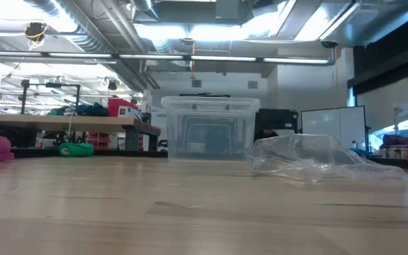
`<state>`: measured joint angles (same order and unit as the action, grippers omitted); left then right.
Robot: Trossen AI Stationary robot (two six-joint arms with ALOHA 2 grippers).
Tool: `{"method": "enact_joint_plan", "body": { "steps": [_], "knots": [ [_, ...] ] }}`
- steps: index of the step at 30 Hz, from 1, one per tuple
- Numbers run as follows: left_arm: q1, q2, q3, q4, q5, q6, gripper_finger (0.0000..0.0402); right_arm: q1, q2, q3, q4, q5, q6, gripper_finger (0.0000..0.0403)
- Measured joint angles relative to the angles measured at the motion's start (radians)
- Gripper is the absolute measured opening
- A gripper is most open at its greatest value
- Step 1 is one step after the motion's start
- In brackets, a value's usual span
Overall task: Roll bandage
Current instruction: Roll the green bandage
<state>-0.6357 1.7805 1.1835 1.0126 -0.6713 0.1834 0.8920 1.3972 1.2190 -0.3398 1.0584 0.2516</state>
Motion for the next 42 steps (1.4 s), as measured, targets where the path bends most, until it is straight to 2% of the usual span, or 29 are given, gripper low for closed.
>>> {"method": "enact_joint_plan", "body": {
  "steps": [4,6,9,11,13,15,18,20,25,29,31,34,39,42],
  "knots": [
    [-0.009,0.0,0.0,-0.016,0.003,0.002,0.0011,-0.017,-0.001,0.015,-0.011,-0.026,-0.044,0.0221],
    [-0.019,0.0,0.0,-0.011,-0.008,0.029,0.0011,-0.014,-0.003,0.035,-0.014,-0.096,-0.049,0.0219],
    [-0.039,-0.003,0.0,0.006,-0.079,0.089,0.0011,0.006,-0.003,0.066,-0.057,-0.245,-0.019,0.0218],
    [-0.047,-0.006,0.0,0.014,-0.095,0.112,0.0011,0.021,-0.002,0.085,-0.095,-0.265,0.019,0.0218],
    [-0.052,-0.006,0.0,0.023,-0.097,0.124,0.0011,0.038,-0.002,0.11,-0.151,-0.233,0.045,0.0218],
    [-0.053,-0.006,0.0,0.016,-0.099,0.123,0.0011,0.054,-0.002,0.128,-0.208,-0.155,0.055,0.0218],
    [-0.051,-0.006,0.0,0.015,-0.099,0.114,0.0011,0.055,-0.002,0.132,-0.209,-0.041,0.036,0.0218],
    [-0.051,-0.006,0.0,0.015,-0.098,0.113,0.0011,0.036,-0.002,0.132,-0.21,-0.024,0.008,0.0218],
    [-0.052,-0.006,0.0,0.015,-0.094,0.104,0.0011,-0.05,-0.002,0.132,-0.187,-0.164,-0.009,0.0218],
    [-0.052,-0.006,0.0,0.013,-0.088,0.101,0.0011,-0.109,-0.002,0.132,-0.121,-0.262,-0.083,0.0218],
    [-0.052,-0.006,0.0,0.014,-0.052,0.1,0.0011,-0.132,-0.002,0.132,-0.095,-0.296,-0.132,0.0218],
    [-0.052,-0.006,0.0,0.014,0.005,0.09,0.0011,-0.157,-0.002,0.132,-0.072,-0.335,-0.176,0.0218],
    [-0.053,-0.006,0.0,0.015,0.019,0.079,0.0011,-0.189,0.01,0.132,0.024,-0.503,-0.26,0.0218],
    [-0.054,-0.006,0.0,0.02,0.03,0.078,0.0011,-0.195,0.038,0.132,0.086,-0.538,-0.313,0.0218]
  ]
}}
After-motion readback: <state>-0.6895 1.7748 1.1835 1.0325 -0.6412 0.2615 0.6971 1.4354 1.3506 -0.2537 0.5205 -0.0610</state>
